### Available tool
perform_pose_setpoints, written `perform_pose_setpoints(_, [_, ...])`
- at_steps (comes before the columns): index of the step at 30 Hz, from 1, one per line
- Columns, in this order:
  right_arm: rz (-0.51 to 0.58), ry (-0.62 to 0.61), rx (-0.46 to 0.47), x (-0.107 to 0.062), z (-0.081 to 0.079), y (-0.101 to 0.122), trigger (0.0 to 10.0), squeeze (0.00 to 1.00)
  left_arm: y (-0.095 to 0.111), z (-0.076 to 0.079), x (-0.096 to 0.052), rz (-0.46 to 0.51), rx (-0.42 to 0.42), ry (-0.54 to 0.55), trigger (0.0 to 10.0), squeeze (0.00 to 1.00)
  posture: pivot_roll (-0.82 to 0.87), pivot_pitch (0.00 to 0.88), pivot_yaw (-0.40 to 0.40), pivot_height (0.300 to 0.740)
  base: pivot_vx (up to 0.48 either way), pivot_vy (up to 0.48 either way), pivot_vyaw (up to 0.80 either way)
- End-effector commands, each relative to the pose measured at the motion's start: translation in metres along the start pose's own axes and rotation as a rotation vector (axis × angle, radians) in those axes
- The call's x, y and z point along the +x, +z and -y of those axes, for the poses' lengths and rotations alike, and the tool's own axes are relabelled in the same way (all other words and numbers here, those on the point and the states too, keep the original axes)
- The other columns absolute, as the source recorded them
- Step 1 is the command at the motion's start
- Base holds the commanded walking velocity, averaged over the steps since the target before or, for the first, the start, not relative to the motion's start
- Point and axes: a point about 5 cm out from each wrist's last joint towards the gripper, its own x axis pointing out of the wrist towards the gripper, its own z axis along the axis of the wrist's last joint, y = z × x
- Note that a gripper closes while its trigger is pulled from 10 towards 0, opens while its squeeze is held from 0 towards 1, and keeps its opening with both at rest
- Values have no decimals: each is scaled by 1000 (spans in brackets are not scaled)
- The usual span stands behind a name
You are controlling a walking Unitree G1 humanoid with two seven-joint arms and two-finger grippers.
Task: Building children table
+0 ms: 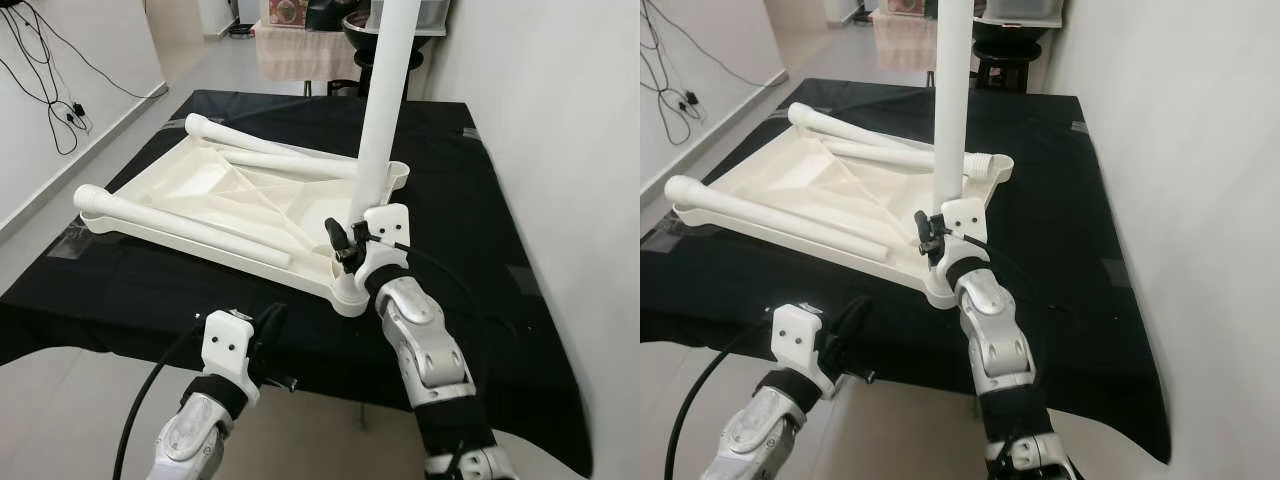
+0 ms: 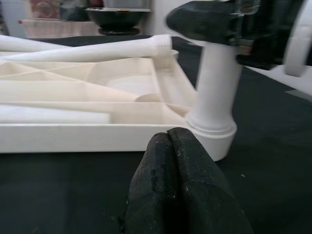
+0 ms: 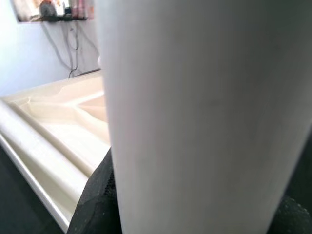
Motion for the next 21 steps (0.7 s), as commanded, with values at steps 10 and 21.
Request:
perform_pose_setpoints(10, [-14, 204, 65, 5, 16, -5, 10000, 0, -3, 0, -1, -9, -1, 4, 10000, 0, 136, 112, -22, 740, 0, 0, 0])
perform_pose_setpoints(21, [-44, 541, -11, 2, 32, -6, 10000, 0, -2, 2, 1, -4, -3, 9, 10000, 0, 142, 110, -33, 740, 0, 0, 0])
